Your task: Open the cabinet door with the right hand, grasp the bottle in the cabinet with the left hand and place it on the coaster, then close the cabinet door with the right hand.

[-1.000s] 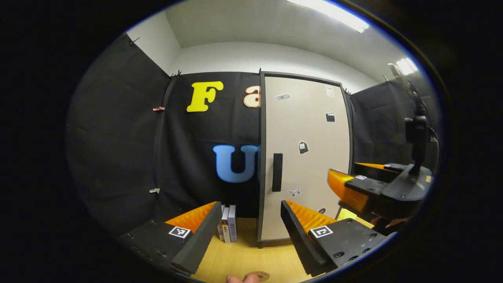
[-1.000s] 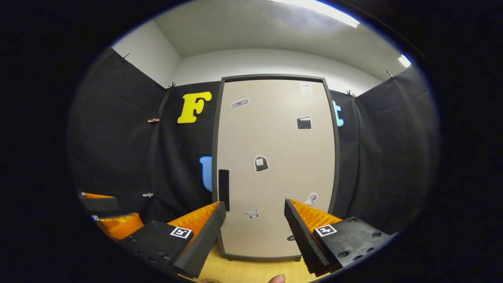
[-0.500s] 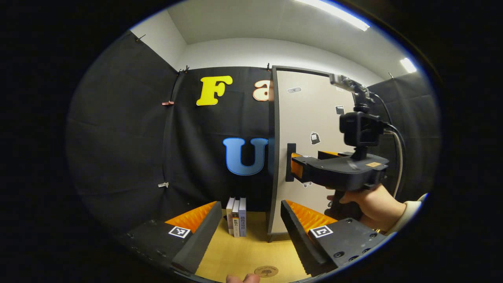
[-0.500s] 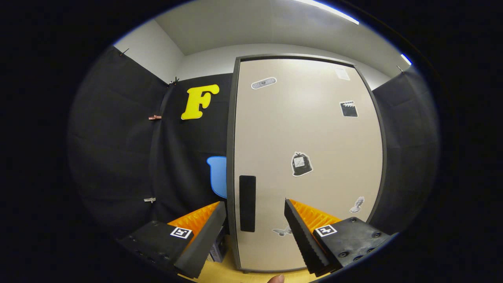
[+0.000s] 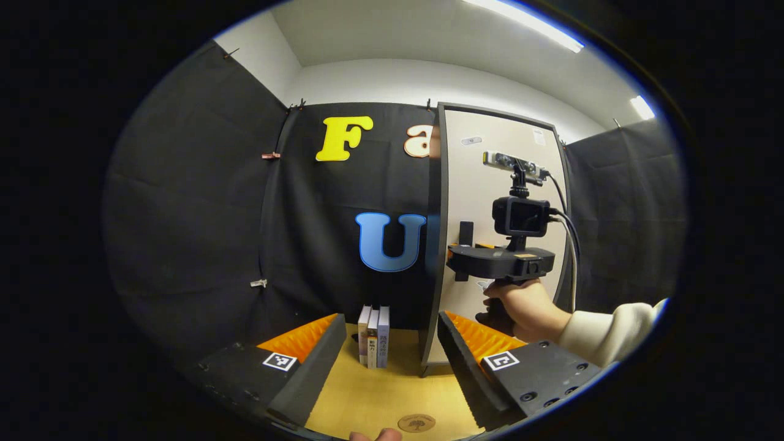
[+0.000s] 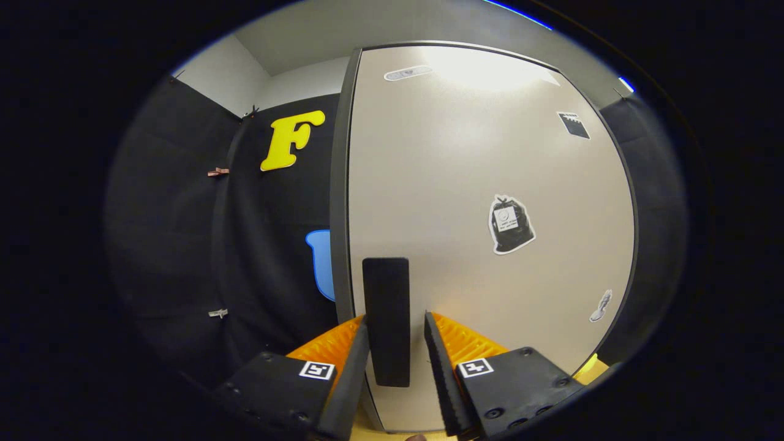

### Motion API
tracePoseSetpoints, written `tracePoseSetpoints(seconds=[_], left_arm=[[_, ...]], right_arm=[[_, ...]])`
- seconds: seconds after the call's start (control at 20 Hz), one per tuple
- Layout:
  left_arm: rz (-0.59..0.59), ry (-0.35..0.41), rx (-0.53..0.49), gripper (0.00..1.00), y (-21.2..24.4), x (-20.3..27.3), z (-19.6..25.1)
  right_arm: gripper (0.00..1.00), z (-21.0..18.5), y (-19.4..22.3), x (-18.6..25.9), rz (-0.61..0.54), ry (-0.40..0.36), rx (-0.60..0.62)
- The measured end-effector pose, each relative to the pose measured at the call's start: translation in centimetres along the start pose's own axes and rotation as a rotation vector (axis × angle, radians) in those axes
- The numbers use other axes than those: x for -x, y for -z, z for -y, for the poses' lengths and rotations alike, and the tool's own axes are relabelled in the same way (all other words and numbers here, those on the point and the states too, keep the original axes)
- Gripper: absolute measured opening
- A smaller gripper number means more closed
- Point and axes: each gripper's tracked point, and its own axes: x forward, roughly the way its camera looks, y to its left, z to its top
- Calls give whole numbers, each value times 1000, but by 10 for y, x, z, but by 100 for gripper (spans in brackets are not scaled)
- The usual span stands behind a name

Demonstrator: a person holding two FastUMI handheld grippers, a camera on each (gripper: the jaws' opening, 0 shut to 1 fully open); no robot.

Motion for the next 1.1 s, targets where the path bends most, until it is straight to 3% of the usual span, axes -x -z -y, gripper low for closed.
tracePoseSetpoints(seconds=[0.15,0.4,0.65,1.1], left_arm=[[1,-3,-17,95,0,0,-1],[26,-8,2,95,-6,1,-6],[50,-5,11,94,-14,1,-3],[53,28,-8,95,-16,-2,25]], right_arm=[[41,-3,9,-2,-15,12,33],[19,-5,10,3,-65,-73,-23],[19,-9,1,49,-63,-152,-21],[19,37,-9,149,-61,-253,-42]])
